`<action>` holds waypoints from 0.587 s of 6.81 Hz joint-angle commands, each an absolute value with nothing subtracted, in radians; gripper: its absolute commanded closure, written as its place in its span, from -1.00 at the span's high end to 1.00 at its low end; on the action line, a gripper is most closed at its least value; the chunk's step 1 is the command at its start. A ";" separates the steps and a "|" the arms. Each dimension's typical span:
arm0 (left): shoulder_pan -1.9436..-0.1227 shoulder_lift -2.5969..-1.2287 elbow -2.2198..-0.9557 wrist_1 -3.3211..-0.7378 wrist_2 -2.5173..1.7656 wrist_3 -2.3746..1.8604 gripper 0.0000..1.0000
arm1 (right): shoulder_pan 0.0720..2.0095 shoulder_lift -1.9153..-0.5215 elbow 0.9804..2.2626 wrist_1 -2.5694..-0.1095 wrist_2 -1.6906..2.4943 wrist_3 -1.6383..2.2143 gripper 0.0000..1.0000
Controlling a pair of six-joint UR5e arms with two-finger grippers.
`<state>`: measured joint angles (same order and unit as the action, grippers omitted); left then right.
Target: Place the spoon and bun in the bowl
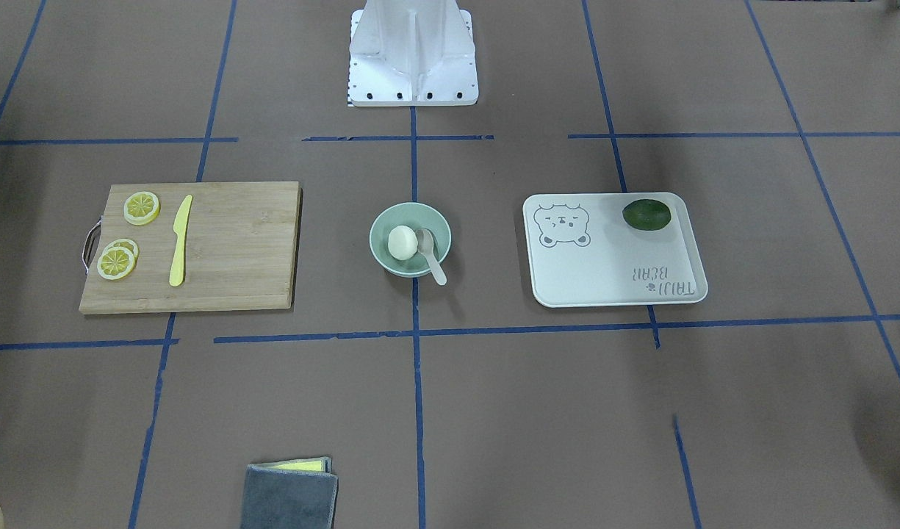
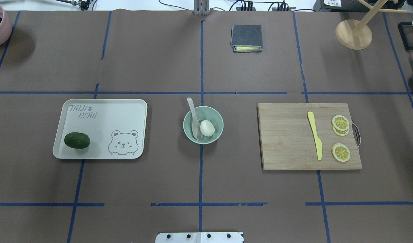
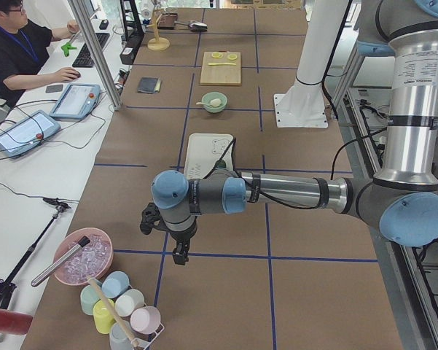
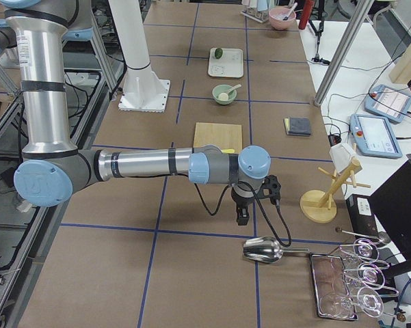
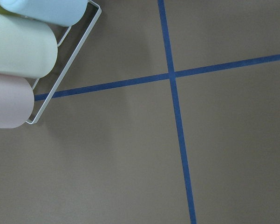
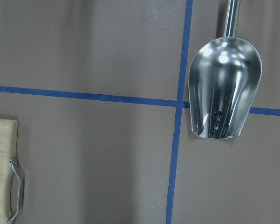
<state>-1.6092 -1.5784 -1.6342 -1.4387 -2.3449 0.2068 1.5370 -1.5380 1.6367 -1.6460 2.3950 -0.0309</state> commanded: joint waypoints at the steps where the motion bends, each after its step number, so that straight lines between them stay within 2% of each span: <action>1: -1.609 -1.578 -1.631 -1.439 -2.349 0.202 1.00 | 1.543 -1.539 1.628 -1.646 2.395 -0.032 1.00; 4: -1.609 -1.578 -1.631 -1.439 -2.349 0.204 1.00 | 1.549 -1.539 1.628 -1.646 2.395 -0.032 1.00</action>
<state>-1.6091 -1.5785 -1.6307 -1.4389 -2.3485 0.2036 1.5480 -1.5386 1.6278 -1.6460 2.3945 -0.0322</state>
